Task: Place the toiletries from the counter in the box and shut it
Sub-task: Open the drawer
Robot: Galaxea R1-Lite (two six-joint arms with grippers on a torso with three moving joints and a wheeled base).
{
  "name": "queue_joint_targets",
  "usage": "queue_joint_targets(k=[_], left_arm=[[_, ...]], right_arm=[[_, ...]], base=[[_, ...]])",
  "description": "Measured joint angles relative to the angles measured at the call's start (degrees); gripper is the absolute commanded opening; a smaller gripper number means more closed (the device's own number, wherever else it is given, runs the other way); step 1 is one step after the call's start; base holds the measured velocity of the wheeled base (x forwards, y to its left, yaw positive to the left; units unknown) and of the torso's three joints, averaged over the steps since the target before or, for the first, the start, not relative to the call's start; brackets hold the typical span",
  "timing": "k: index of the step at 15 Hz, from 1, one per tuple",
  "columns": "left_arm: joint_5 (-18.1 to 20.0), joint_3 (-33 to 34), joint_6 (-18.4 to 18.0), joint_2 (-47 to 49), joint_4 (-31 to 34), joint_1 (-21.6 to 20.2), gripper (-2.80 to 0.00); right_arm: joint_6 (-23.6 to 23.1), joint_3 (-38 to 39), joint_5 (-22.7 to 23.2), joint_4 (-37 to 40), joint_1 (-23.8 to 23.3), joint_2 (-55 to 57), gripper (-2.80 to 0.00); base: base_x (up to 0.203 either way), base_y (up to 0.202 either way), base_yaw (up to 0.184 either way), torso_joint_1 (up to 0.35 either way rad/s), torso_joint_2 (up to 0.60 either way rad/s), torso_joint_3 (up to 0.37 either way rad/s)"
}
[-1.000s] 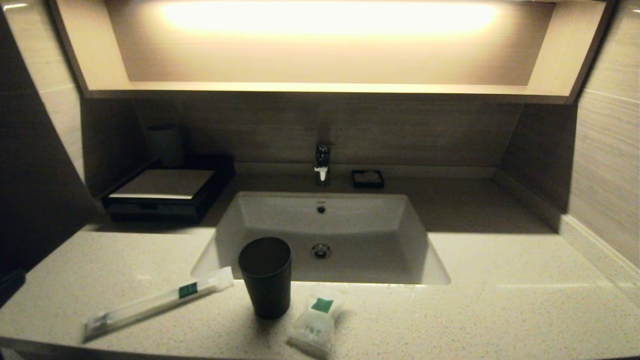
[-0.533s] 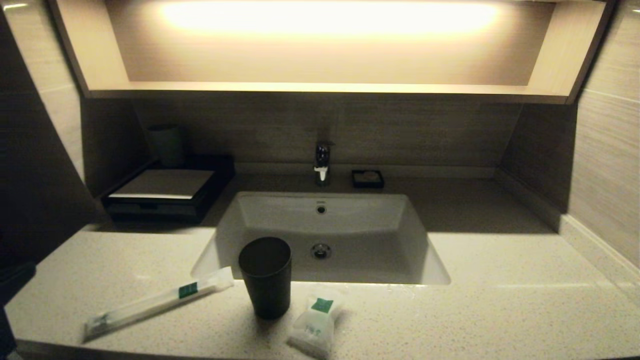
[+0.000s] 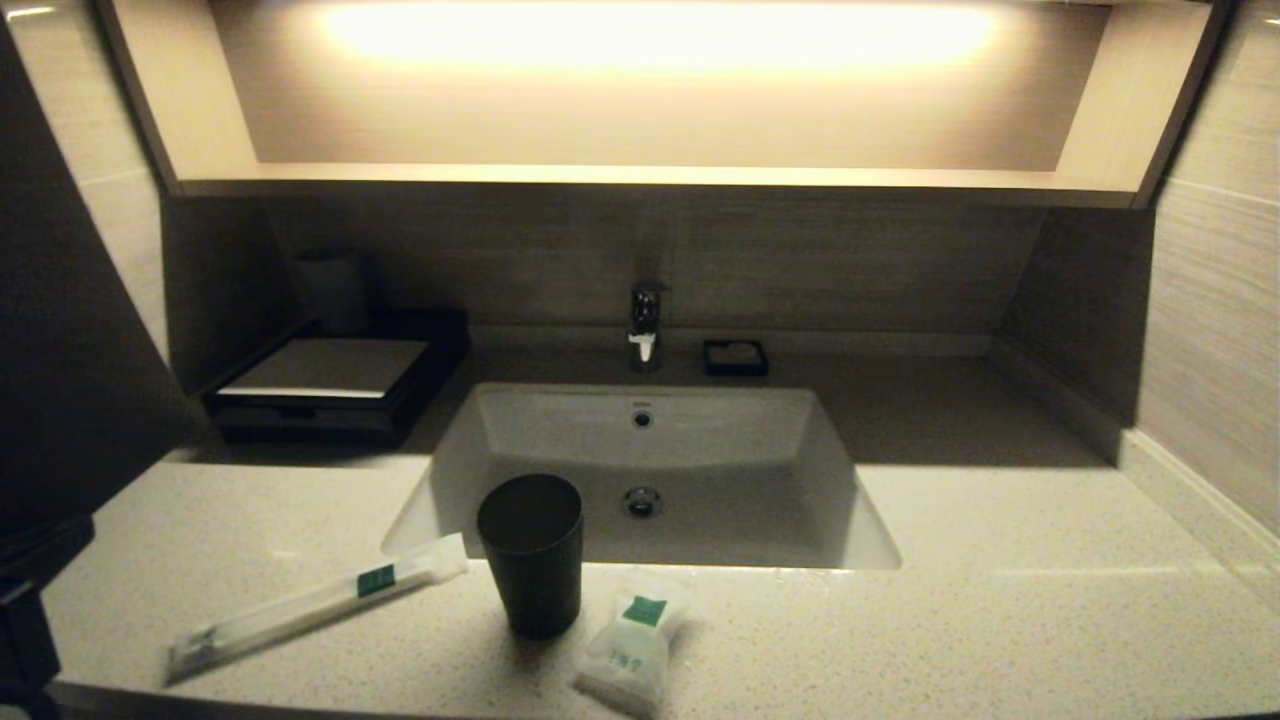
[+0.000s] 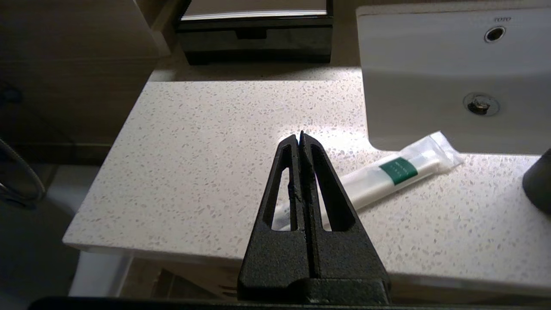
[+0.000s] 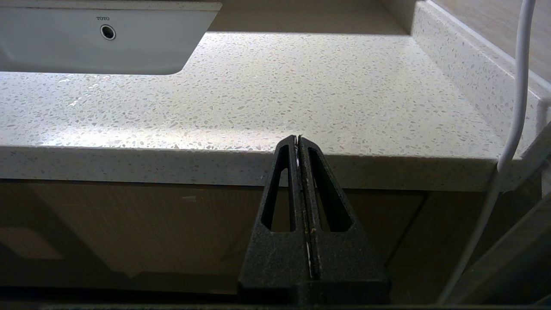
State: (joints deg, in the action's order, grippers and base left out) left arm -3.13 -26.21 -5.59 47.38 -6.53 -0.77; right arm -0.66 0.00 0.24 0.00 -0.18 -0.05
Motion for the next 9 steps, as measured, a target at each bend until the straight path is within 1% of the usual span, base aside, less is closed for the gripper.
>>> queue_joint_targets(k=[3, 9], left_arm=[[-0.02, 0.02, 0.27, 1.75, -1.43, 0.0, -2.8], [-0.33, -0.07, 0.27, 4.07, -1.95, 0.0, -2.8]], right_arm=[[0.0, 0.0, -0.01, 0.0, 0.0, 0.0, -2.8], [-0.02, 0.0, 0.0, 0.01, 0.0, 0.0, -2.8]], base=[[0.0, 0.0, 0.0, 0.0, 0.0, 0.0], [0.0, 0.0, 0.0, 0.0, 0.0, 0.0]])
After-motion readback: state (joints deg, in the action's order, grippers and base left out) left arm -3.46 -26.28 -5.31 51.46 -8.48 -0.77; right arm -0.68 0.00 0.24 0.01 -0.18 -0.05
